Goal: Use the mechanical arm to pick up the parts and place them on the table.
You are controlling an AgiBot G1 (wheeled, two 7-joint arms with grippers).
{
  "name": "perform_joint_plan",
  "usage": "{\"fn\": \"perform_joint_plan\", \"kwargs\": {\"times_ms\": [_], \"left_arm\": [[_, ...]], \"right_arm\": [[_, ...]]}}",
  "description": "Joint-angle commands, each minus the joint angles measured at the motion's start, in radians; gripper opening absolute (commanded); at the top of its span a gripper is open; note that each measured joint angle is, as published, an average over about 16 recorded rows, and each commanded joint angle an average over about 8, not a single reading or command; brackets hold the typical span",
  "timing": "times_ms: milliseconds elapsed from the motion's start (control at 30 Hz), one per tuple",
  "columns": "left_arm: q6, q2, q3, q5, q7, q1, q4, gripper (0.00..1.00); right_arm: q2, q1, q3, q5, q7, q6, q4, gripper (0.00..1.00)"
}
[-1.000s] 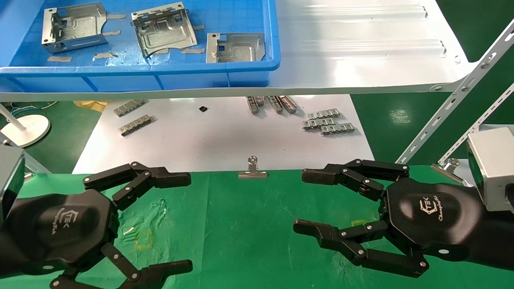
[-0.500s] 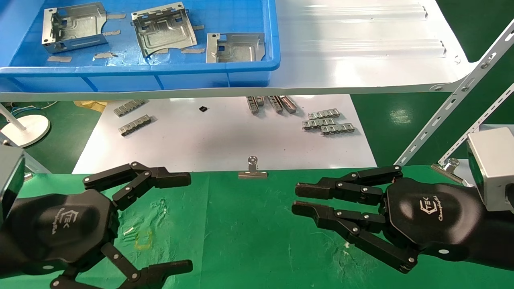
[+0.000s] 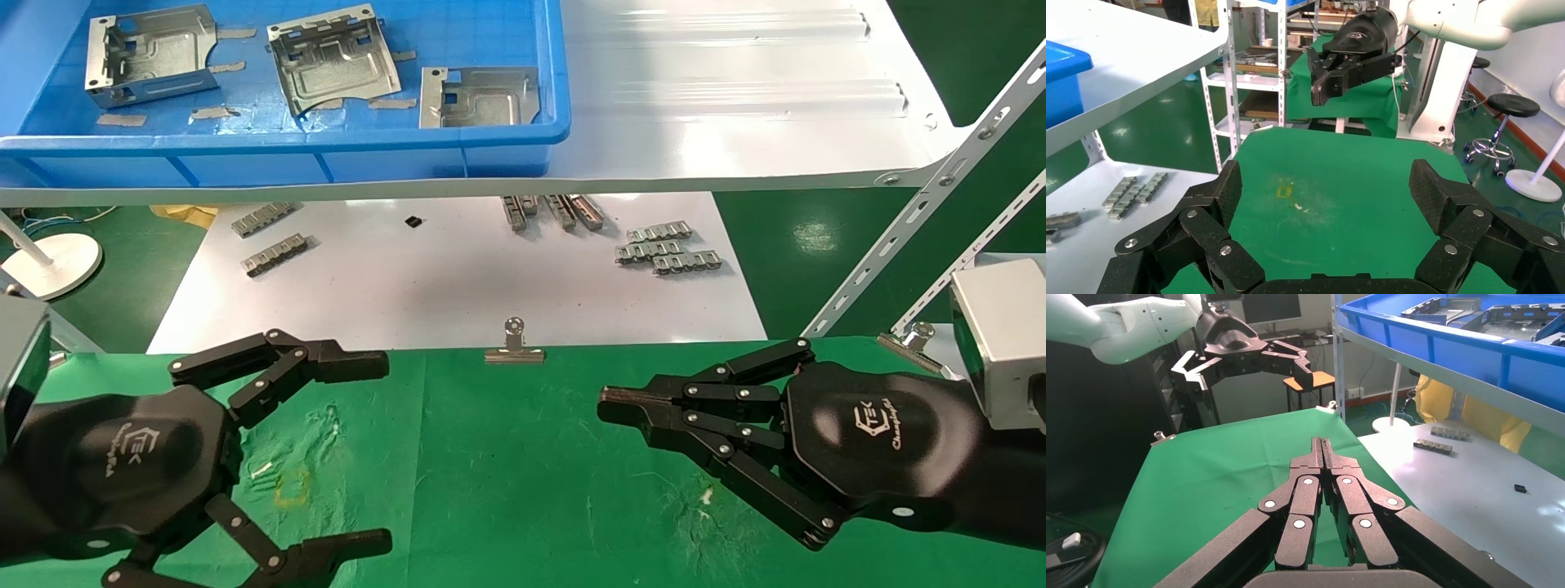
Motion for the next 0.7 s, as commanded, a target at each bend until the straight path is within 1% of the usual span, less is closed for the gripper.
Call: {"fn": "perform_joint_plan", "kwargs": {"times_ms": [33,133,233,333,400,533,700], "left_arm": [[0.000,0.001,0.001,0.001,0.001,0.002,0.001,1.00],[-0.002,-0.005,-0.003,-0.002,-0.006,-0.008,-0.003,1.00],[-0.023,-0.018,-0.011,0.002,-0.033,-0.041,-0.013,1.00],[-0.069,-0.024,-0.014,0.026,-0.079,-0.111,-0.017,1.00],[-0.112,-0.013,-0.008,0.063,-0.105,-0.174,-0.003,1.00],[-0.211,0.053,0.031,0.187,-0.143,-0.335,0.086,1.00],[-0.327,0.191,0.135,0.421,-0.184,-0.582,0.305,1.00]], "right_arm": [[0.000,0.000,0.000,0.000,0.000,0.000,0.000,0.00],[0.000,0.000,0.000,0.000,0.000,0.000,0.000,0.00],[0.000,0.000,0.000,0.000,0.000,0.000,0.000,0.00],[0.000,0.000,0.000,0.000,0.000,0.000,0.000,0.00],[0.000,0.000,0.000,0.000,0.000,0.000,0.000,0.00],[0.000,0.000,0.000,0.000,0.000,0.000,0.000,0.00],[0.000,0.000,0.000,0.000,0.000,0.000,0.000,0.00]]}}
